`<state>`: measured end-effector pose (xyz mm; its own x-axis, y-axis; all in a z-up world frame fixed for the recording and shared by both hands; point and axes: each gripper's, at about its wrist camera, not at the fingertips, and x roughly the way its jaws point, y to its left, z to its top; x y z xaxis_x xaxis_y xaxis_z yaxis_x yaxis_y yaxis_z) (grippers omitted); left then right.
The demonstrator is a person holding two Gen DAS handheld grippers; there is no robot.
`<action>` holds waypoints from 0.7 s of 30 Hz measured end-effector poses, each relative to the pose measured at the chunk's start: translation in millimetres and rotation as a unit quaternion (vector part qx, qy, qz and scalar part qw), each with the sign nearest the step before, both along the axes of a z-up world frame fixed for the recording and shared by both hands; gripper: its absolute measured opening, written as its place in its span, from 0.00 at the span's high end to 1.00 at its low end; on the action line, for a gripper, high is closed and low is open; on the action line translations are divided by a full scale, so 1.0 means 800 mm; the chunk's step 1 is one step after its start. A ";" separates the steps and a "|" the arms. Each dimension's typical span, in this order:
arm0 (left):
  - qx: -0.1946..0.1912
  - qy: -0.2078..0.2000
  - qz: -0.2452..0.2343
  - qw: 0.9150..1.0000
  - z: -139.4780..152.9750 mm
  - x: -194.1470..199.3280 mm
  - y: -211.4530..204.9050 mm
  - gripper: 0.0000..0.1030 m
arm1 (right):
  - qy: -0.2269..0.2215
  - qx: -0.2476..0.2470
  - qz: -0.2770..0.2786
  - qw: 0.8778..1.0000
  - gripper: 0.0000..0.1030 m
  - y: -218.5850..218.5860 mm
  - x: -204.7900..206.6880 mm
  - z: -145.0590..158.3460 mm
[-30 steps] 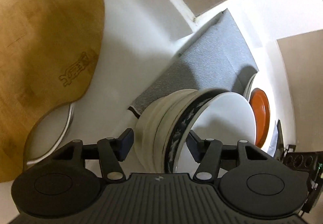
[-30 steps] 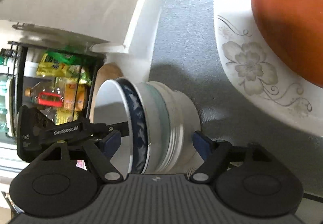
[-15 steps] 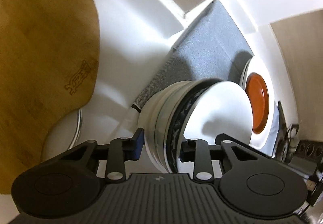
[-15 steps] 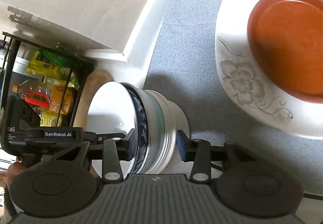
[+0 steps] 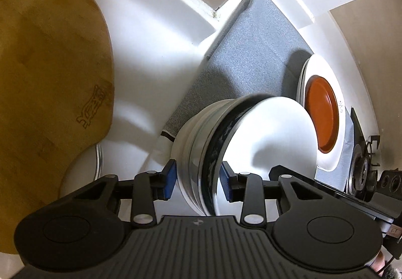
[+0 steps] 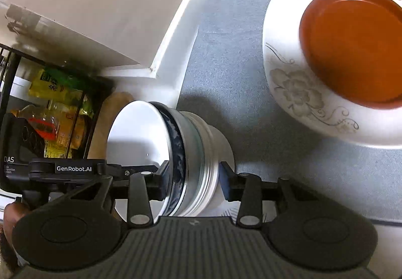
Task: Organize plates and bowls
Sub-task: 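Carry the bowl stack with both grippers over the brown plate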
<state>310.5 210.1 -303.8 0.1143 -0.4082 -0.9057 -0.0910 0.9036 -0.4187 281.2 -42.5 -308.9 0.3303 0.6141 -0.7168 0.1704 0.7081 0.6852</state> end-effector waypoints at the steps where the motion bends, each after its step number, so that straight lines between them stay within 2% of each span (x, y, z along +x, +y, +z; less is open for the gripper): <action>1: 0.001 0.000 0.001 1.000 0.001 0.000 -0.001 0.62 | 0.003 0.006 -0.006 1.000 0.56 -0.002 -0.001 -0.001; 7: 0.027 -0.016 -0.009 0.999 0.016 -0.005 -0.015 0.61 | 0.004 0.019 -0.018 1.000 0.56 -0.007 -0.008 0.001; 21: 0.051 -0.033 -0.029 0.998 0.035 0.004 -0.046 0.60 | -0.003 0.019 -0.043 0.999 0.56 -0.025 -0.021 0.018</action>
